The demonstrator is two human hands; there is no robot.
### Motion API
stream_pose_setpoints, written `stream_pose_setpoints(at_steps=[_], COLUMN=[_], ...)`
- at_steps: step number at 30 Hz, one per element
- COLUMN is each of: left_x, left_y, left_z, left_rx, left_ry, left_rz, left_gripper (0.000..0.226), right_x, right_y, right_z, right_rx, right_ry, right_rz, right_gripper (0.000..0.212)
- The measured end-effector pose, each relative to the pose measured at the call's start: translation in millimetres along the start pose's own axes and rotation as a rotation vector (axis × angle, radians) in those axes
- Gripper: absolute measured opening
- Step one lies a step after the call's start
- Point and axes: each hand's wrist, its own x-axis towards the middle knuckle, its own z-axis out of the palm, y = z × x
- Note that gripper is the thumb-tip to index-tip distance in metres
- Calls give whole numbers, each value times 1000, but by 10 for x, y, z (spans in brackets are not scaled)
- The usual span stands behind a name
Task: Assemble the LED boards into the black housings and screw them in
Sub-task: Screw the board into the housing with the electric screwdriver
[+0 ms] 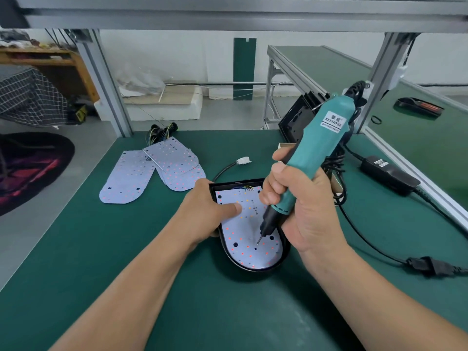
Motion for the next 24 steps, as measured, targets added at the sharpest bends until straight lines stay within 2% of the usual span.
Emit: stream_pose_setpoints(at_steps=[12, 17, 24], left_x=[19, 21, 41], left_y=[-39, -21, -36], left_z=[-5, -1, 17], left_rx=[-33, -20, -13], left_ry=[-19, -20, 6], left_rz=[3, 4, 7], left_gripper=[51, 54, 47], right_x=[-16, -24, -72], right_y=[28, 38, 41], right_z=[-6, 4, 43], right_rx=[-49, -88, -131], right_ry=[-14, -57, -319], right_rz=[8, 2, -12], right_gripper=[20, 16, 12])
